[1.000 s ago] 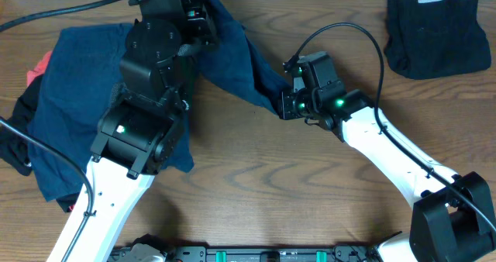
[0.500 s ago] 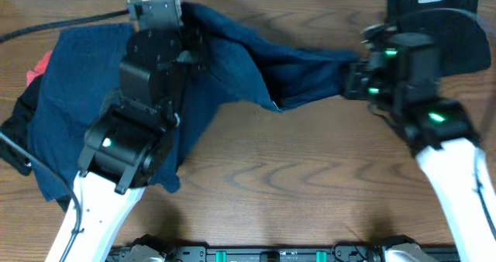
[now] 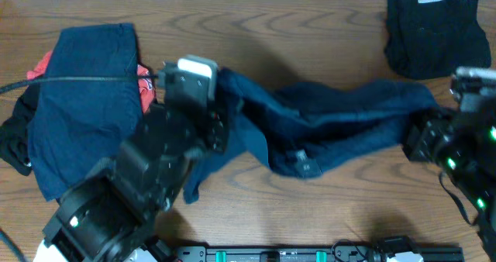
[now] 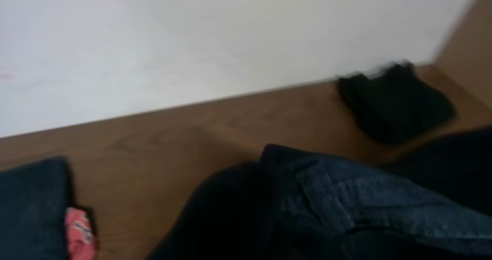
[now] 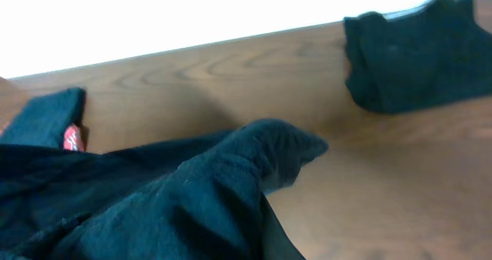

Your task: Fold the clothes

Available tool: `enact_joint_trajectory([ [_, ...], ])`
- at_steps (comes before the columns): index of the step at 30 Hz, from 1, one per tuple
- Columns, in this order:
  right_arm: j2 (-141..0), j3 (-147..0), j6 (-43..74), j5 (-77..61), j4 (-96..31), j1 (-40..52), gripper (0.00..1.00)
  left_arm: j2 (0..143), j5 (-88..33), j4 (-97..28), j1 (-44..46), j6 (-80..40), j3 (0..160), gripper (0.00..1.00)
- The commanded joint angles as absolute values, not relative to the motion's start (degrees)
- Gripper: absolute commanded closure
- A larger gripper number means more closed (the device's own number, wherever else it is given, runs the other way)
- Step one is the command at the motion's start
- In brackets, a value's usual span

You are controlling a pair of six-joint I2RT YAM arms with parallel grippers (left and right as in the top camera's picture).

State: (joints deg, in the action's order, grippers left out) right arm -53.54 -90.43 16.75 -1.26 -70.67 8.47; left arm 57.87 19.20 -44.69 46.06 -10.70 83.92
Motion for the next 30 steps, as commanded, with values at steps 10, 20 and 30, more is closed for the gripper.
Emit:
enact_joint_trajectory([
  [10,-53.5,-101.3,14.5,1.7,-74.1,7.7,0.99,58.3,23.5,-50.5,51.0,-15.1,84.7,0.94],
  [20,-60.6,-103.4,13.6,-1.9,-73.7,8.0,0.99,59.6,26.6,-46.1,48.9,-15.1,84.8,0.94],
  [30,-56.9,-108.3,13.6,-1.7,-81.6,7.9,0.99,51.4,21.4,-46.7,49.0,-16.6,84.7,0.94],
])
